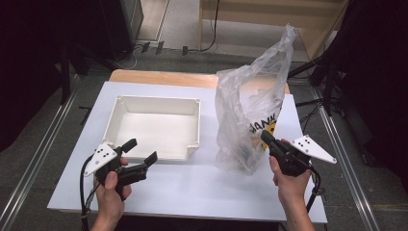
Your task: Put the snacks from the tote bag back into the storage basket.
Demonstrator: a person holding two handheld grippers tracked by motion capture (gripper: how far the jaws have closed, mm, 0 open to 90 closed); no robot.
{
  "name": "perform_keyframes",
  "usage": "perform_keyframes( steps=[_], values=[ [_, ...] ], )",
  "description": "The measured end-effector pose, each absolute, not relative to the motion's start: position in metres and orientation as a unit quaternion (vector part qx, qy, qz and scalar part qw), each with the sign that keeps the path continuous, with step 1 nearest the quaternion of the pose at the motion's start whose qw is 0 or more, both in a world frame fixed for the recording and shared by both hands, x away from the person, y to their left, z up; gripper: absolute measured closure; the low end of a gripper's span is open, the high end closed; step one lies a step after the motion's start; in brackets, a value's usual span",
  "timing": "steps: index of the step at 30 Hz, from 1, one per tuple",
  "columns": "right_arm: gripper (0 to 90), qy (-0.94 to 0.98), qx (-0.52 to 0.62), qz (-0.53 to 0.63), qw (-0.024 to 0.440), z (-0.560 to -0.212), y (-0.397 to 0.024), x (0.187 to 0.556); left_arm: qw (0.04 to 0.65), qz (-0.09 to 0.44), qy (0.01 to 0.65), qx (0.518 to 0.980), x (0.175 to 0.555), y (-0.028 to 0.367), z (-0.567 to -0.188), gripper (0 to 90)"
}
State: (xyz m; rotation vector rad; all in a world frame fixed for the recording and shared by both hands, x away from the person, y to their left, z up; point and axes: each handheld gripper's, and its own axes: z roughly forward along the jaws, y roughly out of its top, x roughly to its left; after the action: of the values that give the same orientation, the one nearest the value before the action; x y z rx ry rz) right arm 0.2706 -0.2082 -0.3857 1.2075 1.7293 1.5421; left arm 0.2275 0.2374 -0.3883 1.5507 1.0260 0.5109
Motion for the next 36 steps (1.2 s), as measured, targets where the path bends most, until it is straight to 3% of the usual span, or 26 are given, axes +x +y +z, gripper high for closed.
perform_keyframes(
  steps=[16, 36],
  values=[
    [90.0, 0.655, 0.445, 0.559, 0.247, -0.404, -0.201, 0.258, 0.570, 0.204, 0.380, 0.700, 0.234, 0.170, -0.373, 14.0],
    [90.0, 0.669, 0.438, 0.554, 0.235, -0.420, -0.192, 0.257, 0.571, 0.179, 0.362, 0.715, 0.235, 0.150, -0.374, 14.0]
  ],
)
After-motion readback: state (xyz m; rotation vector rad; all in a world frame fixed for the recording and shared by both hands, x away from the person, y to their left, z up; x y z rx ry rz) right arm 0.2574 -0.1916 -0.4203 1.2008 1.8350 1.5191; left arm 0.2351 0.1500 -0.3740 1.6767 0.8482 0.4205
